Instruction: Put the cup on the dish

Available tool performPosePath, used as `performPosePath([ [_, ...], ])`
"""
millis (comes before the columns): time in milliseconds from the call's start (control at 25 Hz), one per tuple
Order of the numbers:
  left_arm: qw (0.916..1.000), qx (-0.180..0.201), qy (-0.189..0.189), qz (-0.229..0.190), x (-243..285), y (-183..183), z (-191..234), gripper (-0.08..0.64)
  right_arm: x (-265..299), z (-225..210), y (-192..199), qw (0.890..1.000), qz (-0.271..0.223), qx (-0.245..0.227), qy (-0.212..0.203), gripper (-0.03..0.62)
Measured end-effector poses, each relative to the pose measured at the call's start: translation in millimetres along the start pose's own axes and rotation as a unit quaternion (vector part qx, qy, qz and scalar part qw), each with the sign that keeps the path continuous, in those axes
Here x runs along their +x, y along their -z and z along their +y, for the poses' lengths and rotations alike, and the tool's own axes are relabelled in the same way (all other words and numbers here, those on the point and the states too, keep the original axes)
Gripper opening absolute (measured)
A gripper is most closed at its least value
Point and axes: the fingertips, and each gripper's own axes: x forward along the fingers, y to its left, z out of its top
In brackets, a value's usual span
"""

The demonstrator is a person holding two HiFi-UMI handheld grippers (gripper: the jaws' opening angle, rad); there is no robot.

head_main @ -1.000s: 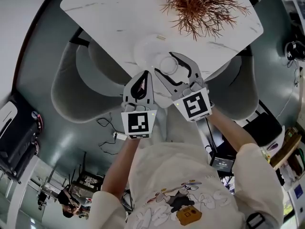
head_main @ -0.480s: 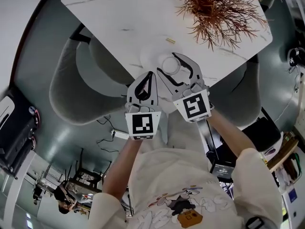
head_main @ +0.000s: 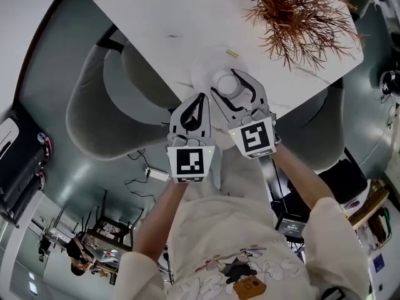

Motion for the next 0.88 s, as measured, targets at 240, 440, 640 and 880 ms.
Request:
performPosePath([
  [240,1.0000,0.003,0.000,-0.001,-5.2,2.8,0.0,0.003,1.0,1.0,2.0,1.000,-0.001,-0.026,-0.003,0.262],
  [440,1.0000,0.006,-0.004,0.003,-9.2,4.3,0.0,0.003,3.4,1.9,10.3,1.000,-0.006,0.004,-0.001,0.264],
  [640,1.0000,0.008,-0.003,-0.001,-16.0,1.6,-1.5,0.003,-4.1,0.7,13.8,1.000,-0.001,0.020,0.003,0.264],
  [880,0.9998,0.013,-0.008,-0.008,-29.5,-7.2,-3.6,0.003,-22.0,-0.6,8.5,1.000,-0.003,0.029,0.012,0.264],
])
